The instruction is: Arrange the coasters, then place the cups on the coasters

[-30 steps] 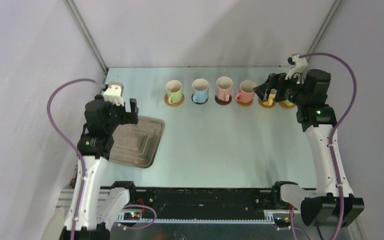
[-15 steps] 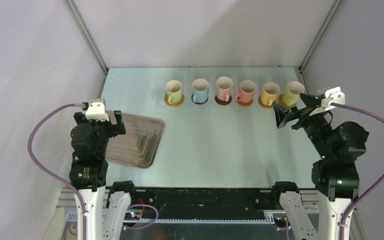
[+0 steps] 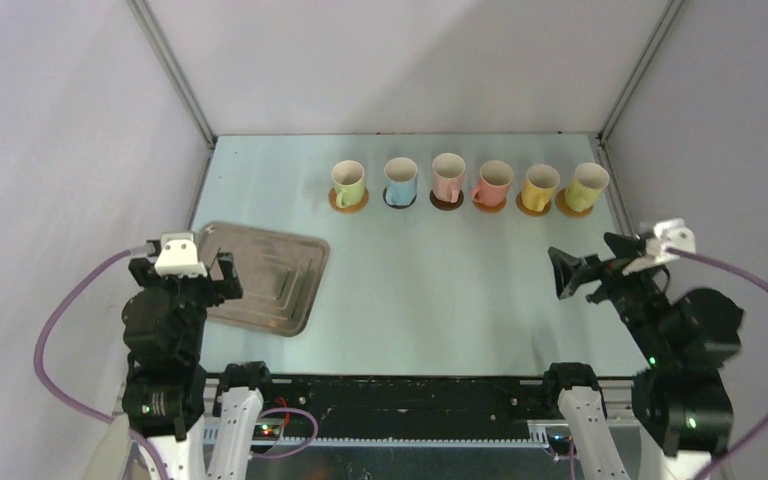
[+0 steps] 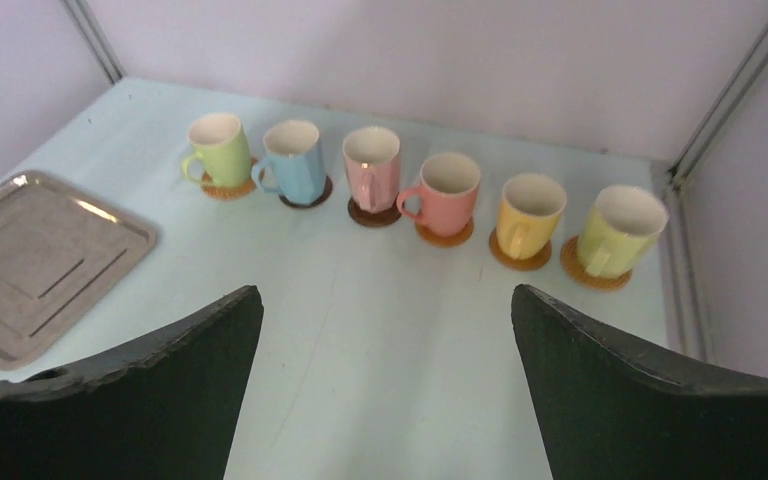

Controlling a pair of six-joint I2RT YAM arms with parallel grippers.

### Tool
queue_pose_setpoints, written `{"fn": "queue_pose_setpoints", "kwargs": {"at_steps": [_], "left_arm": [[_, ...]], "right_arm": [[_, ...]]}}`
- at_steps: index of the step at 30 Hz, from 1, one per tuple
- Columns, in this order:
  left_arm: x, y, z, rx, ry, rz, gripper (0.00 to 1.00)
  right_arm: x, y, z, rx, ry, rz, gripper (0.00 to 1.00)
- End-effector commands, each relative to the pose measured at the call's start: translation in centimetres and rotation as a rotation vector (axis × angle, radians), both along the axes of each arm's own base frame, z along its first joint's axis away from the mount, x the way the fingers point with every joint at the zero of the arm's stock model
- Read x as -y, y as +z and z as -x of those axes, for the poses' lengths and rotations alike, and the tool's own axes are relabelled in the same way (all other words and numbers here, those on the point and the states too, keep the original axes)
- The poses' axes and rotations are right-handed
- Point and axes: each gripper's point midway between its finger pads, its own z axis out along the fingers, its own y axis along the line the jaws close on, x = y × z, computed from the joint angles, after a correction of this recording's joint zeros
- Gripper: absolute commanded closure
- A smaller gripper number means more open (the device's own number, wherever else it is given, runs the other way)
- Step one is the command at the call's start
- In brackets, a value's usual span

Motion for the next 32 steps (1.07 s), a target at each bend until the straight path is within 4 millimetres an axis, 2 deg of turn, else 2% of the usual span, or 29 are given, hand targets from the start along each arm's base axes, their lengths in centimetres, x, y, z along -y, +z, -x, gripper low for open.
{"fn": "queue_pose_setpoints", "kwargs": {"at_steps": [1,2,3,4,7,9,11,13,16,19,24,32], "left_arm": [[-0.5,1.6,3.5,0.04,0.023,-0.065,0.0],[-0.4,2.4,4.6,0.079,0.023,-0.077,0.0],[-0.3,2.3,5.3,0.076,0.019,-0.079,0.0],[0.0,2.9,6.5,0.112,0.013,-0.086,0.0],[0.4,2.8,8.9,0.139,0.003,-0.07,0.0],[0.7,2.8,10.3,0.176,0.0,-0.048,0.0],[1.0,2.6,11.3,0.215,-0.008,-0.024,0.0],[1.2,2.1,11.5,0.227,-0.013,-0.002,0.0],[1.4,1.8,11.2,0.243,-0.021,0.023,0.0],[2.1,0.4,10.0,0.218,-0.059,0.049,0.0],[2.2,0.1,10.0,0.233,-0.067,0.056,0.0],[2.3,0.2,10.3,0.259,-0.071,0.057,0.0]], "right_arm": [[0.4,4.6,6.1,0.135,-0.025,0.029,0.0],[0.3,5.0,7.0,0.149,-0.023,0.031,0.01],[0.2,5.7,8.9,0.176,-0.013,0.031,0.01],[0.0,6.1,9.9,0.193,0.002,0.031,0.0],[-1.1,7.2,14.4,0.25,0.058,0.057,0.01],[-2.6,7.0,16.5,0.261,0.133,0.087,0.01],[-3.6,6.4,17.2,0.254,0.175,0.095,0.01],[-4.4,5.7,17.0,0.235,0.211,0.098,0.01],[-4.5,5.3,16.2,0.221,0.202,0.097,0.01],[-3.0,5.3,14.7,0.207,0.106,0.07,0.01],[-1.4,4.9,12.7,0.191,0.004,0.037,0.01],[-0.6,3.5,11.8,0.171,-0.039,0.02,0.01]]}}
